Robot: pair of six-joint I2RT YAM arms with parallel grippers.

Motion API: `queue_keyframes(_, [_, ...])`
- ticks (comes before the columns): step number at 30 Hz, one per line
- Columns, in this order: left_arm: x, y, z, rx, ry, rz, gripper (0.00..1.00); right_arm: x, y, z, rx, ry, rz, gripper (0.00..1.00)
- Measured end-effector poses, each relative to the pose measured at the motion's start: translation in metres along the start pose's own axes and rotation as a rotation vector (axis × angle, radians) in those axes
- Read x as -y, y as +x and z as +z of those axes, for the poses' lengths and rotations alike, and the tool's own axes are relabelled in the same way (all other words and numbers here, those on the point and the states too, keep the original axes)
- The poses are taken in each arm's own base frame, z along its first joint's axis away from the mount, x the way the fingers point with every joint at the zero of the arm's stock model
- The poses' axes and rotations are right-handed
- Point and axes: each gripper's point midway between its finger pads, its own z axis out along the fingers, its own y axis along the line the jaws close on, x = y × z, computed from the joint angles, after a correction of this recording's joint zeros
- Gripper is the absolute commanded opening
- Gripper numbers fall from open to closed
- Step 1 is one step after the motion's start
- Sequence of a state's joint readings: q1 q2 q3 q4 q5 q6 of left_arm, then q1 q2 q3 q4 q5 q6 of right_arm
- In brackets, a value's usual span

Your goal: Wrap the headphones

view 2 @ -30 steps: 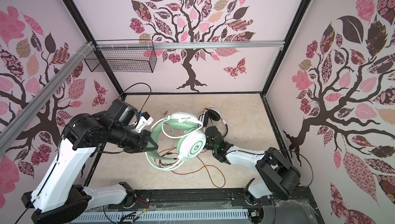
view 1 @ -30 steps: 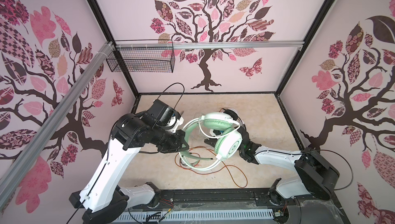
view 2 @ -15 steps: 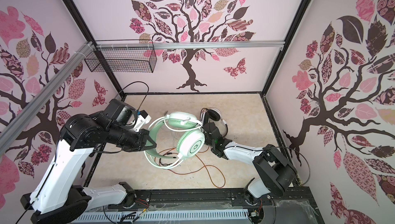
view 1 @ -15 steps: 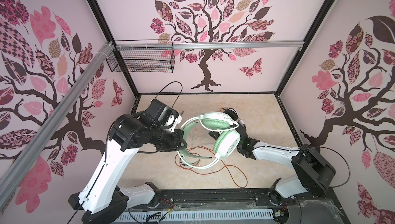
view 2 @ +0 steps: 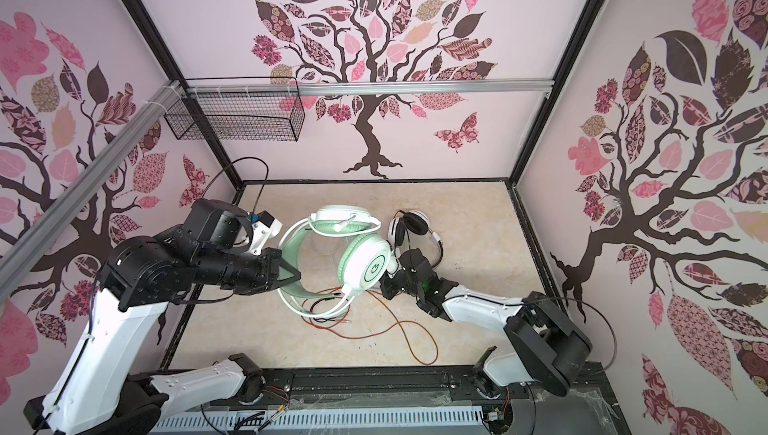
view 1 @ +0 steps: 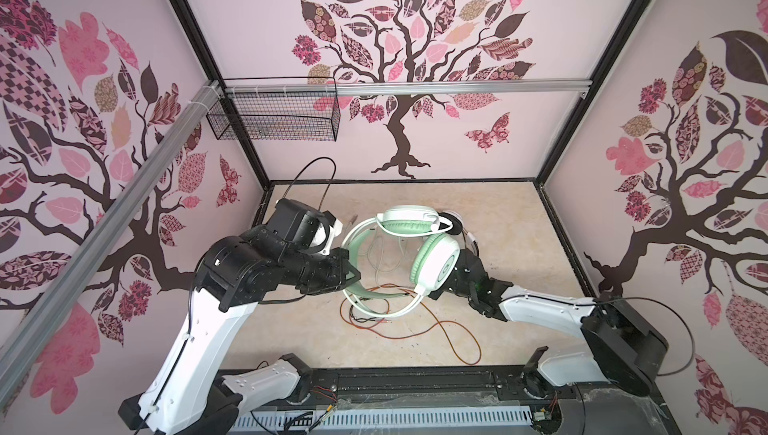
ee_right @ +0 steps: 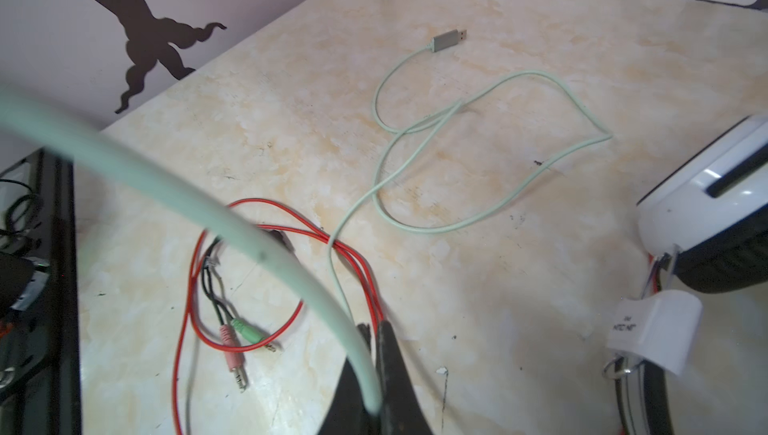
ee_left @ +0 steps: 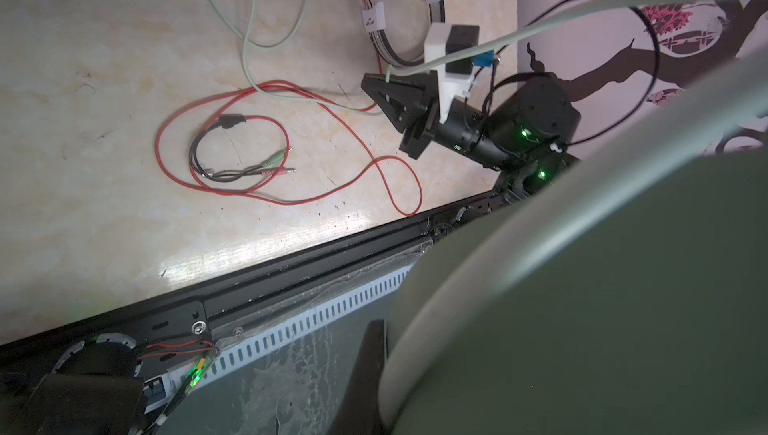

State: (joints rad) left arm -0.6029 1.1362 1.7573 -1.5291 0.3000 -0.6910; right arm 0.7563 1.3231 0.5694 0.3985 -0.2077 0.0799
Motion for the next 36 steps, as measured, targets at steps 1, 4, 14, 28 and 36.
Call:
queue_keyframes(1, [-0.001, -0.004, 0.001, 0.019, -0.004, 0.003, 0.00, -0.004, -0.004, -0.005, 0.011, -0.005, -0.001, 0.00])
queue_keyframes(4, [-0.004, -0.018, 0.005, 0.076, -0.034, 0.020, 0.00, -0.019, -0.018, -0.023, 0.052, -0.021, -0.007, 0.00])
queue_keyframes(14, [-0.038, -0.062, 0.003, 0.254, -0.253, 0.082, 0.00, -0.040, -0.027, -0.061, 0.061, -0.039, -0.022, 0.00])
queue_keyframes(28, [-0.067, -0.108, 0.027, 0.306, -0.298, 0.013, 0.00, -0.087, 0.003, -0.065, -0.099, -0.068, -0.150, 0.00])
queue_keyframes(36, [-0.087, -0.112, 0.039, 0.290, -0.315, -0.011, 0.00, -0.083, -0.012, -0.070, -0.134, -0.011, -0.202, 0.00])
